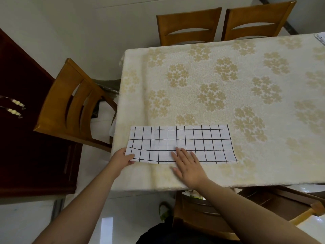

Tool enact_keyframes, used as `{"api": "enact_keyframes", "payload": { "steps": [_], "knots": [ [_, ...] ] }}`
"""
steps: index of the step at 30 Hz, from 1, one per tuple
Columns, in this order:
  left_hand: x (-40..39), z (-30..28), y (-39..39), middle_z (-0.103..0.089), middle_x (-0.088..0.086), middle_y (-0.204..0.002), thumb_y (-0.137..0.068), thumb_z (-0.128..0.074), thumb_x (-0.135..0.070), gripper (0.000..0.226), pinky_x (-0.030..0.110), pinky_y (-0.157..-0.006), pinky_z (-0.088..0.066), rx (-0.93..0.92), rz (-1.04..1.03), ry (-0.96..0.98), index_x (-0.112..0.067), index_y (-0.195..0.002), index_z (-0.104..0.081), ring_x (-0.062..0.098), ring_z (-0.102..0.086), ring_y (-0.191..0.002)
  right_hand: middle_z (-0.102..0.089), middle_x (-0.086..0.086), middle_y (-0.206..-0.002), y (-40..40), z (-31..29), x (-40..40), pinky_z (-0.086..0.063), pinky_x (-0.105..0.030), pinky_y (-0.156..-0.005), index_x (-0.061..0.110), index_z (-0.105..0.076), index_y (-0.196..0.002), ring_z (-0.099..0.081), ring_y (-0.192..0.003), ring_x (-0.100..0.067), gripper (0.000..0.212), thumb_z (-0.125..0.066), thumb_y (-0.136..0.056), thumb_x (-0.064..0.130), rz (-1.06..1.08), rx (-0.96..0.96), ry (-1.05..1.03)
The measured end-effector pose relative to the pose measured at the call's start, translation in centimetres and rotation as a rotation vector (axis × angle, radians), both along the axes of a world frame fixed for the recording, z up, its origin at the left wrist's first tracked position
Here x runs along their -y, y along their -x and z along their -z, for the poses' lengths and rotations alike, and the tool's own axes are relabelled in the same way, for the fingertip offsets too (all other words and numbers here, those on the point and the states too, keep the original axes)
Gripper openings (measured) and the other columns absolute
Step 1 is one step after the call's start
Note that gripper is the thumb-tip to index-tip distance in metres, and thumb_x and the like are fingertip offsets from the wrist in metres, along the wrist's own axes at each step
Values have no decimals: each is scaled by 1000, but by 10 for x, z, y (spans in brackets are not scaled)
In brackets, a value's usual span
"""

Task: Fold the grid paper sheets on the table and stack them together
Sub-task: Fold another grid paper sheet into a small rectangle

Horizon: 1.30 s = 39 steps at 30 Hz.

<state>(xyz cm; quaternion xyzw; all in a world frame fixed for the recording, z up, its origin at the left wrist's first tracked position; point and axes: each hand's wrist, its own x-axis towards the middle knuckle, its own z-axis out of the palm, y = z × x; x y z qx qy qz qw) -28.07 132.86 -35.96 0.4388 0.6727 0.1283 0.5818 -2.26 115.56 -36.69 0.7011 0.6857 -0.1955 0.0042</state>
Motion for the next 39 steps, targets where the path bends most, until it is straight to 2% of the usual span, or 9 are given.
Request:
{"api": "enact_keyframes", "payload": {
  "steps": [5, 10, 14, 18, 22, 26, 33, 36, 39],
  "knots": [
    [-1, 10, 1, -47, 21, -138, -88, -68, -8, 50, 27, -74, -55, -38, -5, -56, 4, -133, -47, 18, -71, -77, 22, 3, -158, -12, 12, 19, 15, -44, -114, 34, 12, -151, 21, -145, -20, 66, 6, -93, 64, 97, 55, 65],
    [4, 9, -4, -54, 22, -128, -88, -66, -5, 36, 31, -81, -56, -64, -38, -107, 7, -120, -55, 17, -68, -73, 36, 0, -152, -41, 6, 41, 16, -44, -116, 37, 24, -147, 35, -140, -21, 63, -1, -95, 62, 225, 93, 153],
    [9, 7, -1, -58, 18, -125, -88, -67, -8, 38, 34, -83, -57, -71, -31, -147, 3, -123, -57, 14, -68, -73, 41, -4, -149, -58, 2, 56, 15, -45, -116, 37, 31, -144, 37, -138, -25, 63, 1, -94, 63, 341, 107, 210],
    [18, -3, -2, -65, 15, -112, -89, -65, -6, 19, 37, -85, -56, -70, -48, -188, -3, -108, -62, 18, -68, -75, 39, -6, -151, -69, 2, 66, 11, -44, -118, 35, 30, -145, 35, -139, -25, 66, 5, -91, 64, 388, 110, 210],
    [23, -16, -6, -61, 11, -120, -91, -65, -9, 35, 35, -82, -55, -118, -55, -234, 0, -123, -57, 16, -68, -75, 40, -8, -150, -80, 0, 73, 12, -41, -117, 33, 34, -143, 34, -139, -25, 72, 19, -82, 68, 361, 119, 215],
    [29, -42, -22, -57, 7, -123, -93, -62, -12, 40, 30, -74, -54, -165, -10, -364, -1, -130, -52, 20, -69, -80, 42, -8, -148, -86, 1, 74, 12, -42, -117, 31, 35, -142, 35, -139, -26, 76, 20, -79, 70, 330, 104, 224],
    [48, -97, -77, -67, 7, -88, -91, -64, -20, 22, 26, -64, -45, -283, 133, -673, -13, -112, -63, 16, -63, -72, 41, -11, -149, -90, 3, 75, 14, -45, -116, 29, 30, -145, 37, -137, -28, 80, 15, -79, 72, 314, 30, 232],
    [68, -119, -113, -61, -1, -79, -91, -64, -16, 17, 17, -60, -40, -280, 202, -771, -13, -108, -65, 5, -55, -65, 40, -12, -148, -93, 5, 76, 13, -45, -116, 24, 30, -144, 35, -139, -29, 94, 30, -67, 77, 310, -9, 209],
    [87, -126, -146, -65, -1, -76, -90, -64, -16, 12, 26, -62, -49, -211, 279, -832, -13, -101, -67, 14, -61, -67, 40, -10, -147, -96, 4, 78, 12, -43, -116, 23, 31, -142, 35, -139, -27, 99, 37, -60, 77, 286, -25, 192]
  ]
}}
